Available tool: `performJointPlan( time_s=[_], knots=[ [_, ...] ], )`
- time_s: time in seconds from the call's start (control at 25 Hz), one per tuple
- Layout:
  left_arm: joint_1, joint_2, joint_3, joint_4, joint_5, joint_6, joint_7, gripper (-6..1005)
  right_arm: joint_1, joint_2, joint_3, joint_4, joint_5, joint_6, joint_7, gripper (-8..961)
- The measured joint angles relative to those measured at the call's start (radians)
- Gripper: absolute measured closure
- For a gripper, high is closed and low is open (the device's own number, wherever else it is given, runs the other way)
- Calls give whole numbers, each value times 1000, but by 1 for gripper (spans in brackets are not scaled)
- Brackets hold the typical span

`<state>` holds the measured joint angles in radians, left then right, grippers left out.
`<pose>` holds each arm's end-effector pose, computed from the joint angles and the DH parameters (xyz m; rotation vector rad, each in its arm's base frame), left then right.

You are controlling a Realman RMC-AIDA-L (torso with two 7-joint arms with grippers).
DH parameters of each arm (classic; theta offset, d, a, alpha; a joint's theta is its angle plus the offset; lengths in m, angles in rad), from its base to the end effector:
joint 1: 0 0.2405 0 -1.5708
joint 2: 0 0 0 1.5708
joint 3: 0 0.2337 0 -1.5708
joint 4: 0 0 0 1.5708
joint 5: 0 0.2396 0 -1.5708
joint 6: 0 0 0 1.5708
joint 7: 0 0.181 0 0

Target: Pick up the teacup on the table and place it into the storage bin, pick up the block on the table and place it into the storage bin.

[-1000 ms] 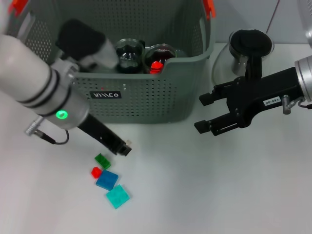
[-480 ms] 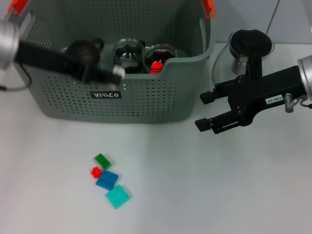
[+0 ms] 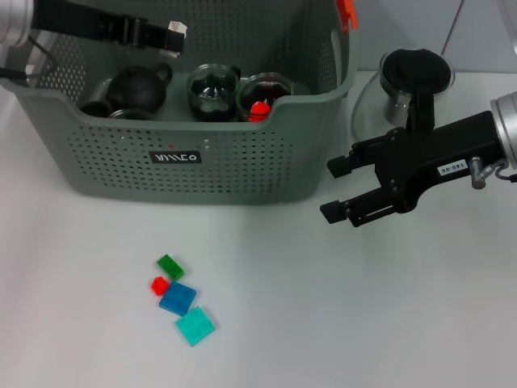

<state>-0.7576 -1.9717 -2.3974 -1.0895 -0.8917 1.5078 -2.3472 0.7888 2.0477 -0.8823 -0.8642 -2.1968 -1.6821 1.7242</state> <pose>-0.1596 0.4518 0.0922 -2.4570 -1.0991 -0.4019 0.1499 0.3903 -0.0134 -3.0790 0.4329 0.2794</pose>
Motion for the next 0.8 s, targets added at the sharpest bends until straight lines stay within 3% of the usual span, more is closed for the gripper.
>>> performJointPlan(
  time_s=[0.28, 0.56, 0.8],
  knots=[
    [-17, -14, 45, 52, 77, -165, -9, 720, 3, -1, -1, 1, 0, -1, 4, 116],
    [-14, -16, 39, 53, 77, -189, -9, 705, 3, -1, -5, 2, 0, 4, 5, 115],
    [30, -33, 39, -117, 46, -47, 25, 430, 6, -1, 0, 2, 0, 9, 4, 115]
  ],
)
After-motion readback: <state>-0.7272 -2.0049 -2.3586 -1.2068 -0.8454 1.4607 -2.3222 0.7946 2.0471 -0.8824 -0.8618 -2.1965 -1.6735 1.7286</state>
